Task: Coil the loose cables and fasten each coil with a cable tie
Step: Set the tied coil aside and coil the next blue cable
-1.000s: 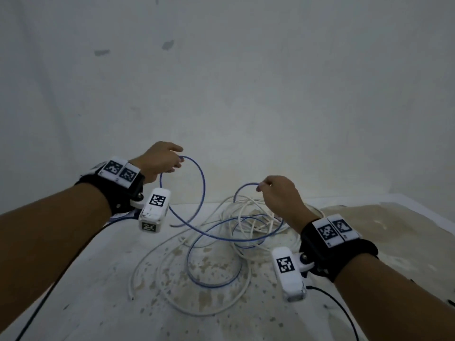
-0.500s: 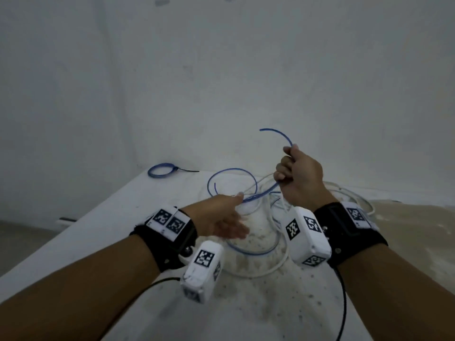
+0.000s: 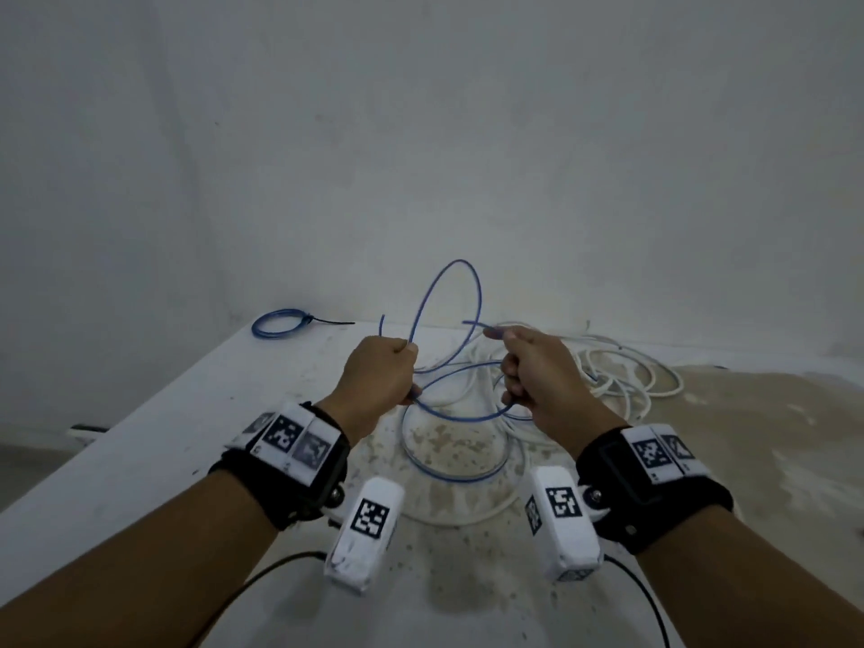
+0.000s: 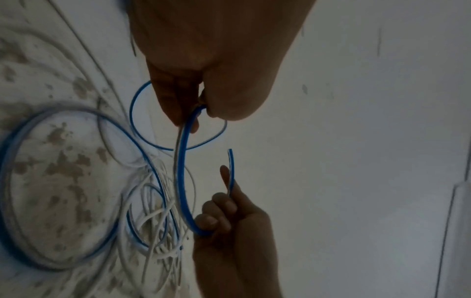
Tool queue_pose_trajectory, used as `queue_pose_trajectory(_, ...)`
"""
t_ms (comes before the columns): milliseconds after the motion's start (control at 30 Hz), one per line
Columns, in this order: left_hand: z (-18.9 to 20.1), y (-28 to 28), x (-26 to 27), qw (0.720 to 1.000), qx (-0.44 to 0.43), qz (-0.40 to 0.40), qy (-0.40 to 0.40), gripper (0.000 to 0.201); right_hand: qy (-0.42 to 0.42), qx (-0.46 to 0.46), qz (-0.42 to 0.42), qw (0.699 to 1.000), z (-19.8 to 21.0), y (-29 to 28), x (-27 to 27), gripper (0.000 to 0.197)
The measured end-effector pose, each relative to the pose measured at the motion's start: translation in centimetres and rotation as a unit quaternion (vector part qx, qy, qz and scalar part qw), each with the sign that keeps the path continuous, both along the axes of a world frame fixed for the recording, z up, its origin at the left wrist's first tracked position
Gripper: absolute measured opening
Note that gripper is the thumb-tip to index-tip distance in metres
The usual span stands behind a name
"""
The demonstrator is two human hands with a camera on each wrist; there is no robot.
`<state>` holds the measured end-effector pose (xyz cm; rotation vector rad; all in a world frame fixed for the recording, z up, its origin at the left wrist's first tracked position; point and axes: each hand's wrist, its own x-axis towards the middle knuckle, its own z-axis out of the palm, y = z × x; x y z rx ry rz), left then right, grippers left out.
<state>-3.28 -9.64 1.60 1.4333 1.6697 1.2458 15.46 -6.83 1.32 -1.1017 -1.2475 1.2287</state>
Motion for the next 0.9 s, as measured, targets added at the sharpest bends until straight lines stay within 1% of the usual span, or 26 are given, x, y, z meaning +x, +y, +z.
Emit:
queue_pose_trajectory(67, 0.0, -0.2, -0.1, 0.993, 0.04, -0.017, 0.11, 0.018, -0.026, 0.012, 0.004, 1.0, 0.5, 0.0, -0.4, 0.03)
queue_pose_trajectory(167, 0.5, 0.0, -0.4, 0.982, 0.048, -0.045, 0.176, 0.033, -0.051, 0.035, 0.03, 0.998, 1.2, -0.2, -1.2, 0.029)
queue_pose_trajectory(233, 1.2, -0.2, -0.2, 0.969, 0.066, -0.055, 0.23, 0.036, -0.057, 0.061, 0.059, 0.995, 1.4, -0.3, -1.9, 0.028)
queue_pose_trajectory(267, 1.4, -0.2, -0.1, 0.965, 0.083, -0.057, 0.242, 0.035, -0.051, 0.069, 0.075, 0.994, 1.4, -0.4, -2.3, 0.027)
queue_pose_trajectory(300, 1.6, -0.2, 0.0, 0.964, 0.101, -0.058, 0.239, 0.034, -0.043, 0.07, 0.089, 0.993, 1.4, -0.5, -2.6, 0.026)
queue_pose_trajectory(367, 2.0, -0.2, 0.2, 0.973, 0.12, -0.055, 0.188, 0.031, -0.023, 0.064, 0.108, 0.992, 1.3, -0.5, -3.1, 0.025)
queue_pose_trajectory(467, 2.2, 0.0, 0.4, 0.989, 0.113, -0.045, 0.087, 0.026, -0.006, 0.039, 0.111, 0.993, 1.1, -0.5, -3.3, 0.025)
queue_pose_trajectory(533, 2.4, 0.0, 0.5, 0.993, 0.104, -0.047, 0.045, 0.026, -0.011, 0.018, 0.106, 0.994, 0.9, -0.5, -3.4, 0.028)
queue_pose_trajectory(667, 2.9, 0.1, 0.9, 0.994, 0.079, -0.066, 0.019, 0.025, 0.006, 0.0, 0.099, 0.995, 0.5, -0.6, -3.1, 0.03)
queue_pose_trajectory(767, 3.2, -0.4, 1.4, 0.99, 0.104, -0.093, -0.016, 0.016, 0.023, 0.009, 0.107, 0.994, 0.6, -0.8, -3.1, 0.03)
queue_pose_trajectory(833, 3.0, -0.5, 1.7, 0.987, 0.13, -0.089, -0.012, 0.021, 0.032, 0.014, 0.108, 0.994, 0.6, -0.9, -3.2, 0.031)
queue_pose_trajectory(900, 2.9, -0.4, 1.9, 0.988, 0.137, -0.064, -0.013, 0.027, 0.041, 0.011, 0.115, 0.992, 0.7, -1.1, -3.3, 0.033)
